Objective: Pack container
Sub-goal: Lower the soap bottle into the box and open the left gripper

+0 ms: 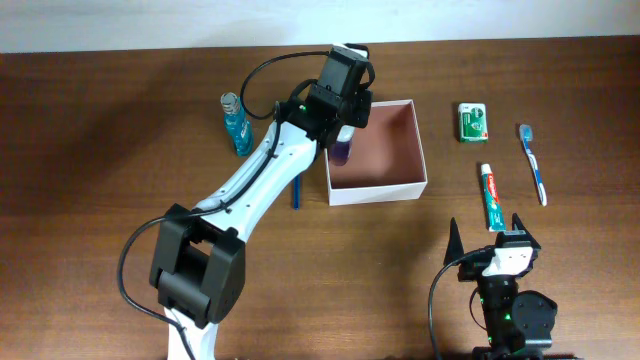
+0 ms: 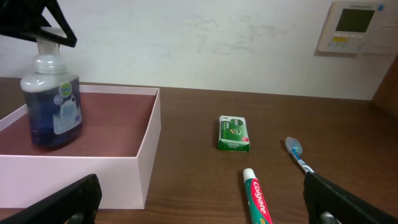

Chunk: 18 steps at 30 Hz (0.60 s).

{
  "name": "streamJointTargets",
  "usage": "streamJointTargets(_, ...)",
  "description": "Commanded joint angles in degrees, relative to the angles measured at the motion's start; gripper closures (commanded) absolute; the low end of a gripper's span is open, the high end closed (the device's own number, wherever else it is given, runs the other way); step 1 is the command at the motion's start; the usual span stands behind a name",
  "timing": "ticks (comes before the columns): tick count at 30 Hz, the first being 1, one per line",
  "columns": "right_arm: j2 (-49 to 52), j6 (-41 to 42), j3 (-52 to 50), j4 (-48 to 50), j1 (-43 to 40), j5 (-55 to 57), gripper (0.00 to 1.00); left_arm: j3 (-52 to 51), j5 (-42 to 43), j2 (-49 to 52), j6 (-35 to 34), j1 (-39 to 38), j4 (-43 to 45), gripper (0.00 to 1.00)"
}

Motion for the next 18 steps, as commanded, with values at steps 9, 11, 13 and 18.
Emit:
streamJointTargets(9, -0.6, -0.2, -0.3, -0.3, 0.3, -0.5, 0.01, 2.1, -1.4, 1.9, -3.1, 0.2, 1.9, 0.69)
streamJointTargets(11, -0.6, -0.2, -0.3, -0.3, 0.3, -0.5, 0.01, 2.1, -1.9, 2.0, -3.1, 0.2, 1.8, 0.69)
streamJointTargets(13, -0.6, -0.2, -0.3, -0.3, 0.3, -0.5, 0.01, 2.1, -2.3, 2.0, -3.1, 0.1, 1.8, 0.69)
streamJointTargets(18, -0.6, -0.2, -0.3, -0.3, 0.3, -0.5, 0.01, 2.1, -2.6, 2.0, -3.1, 0.1, 1.8, 0.69)
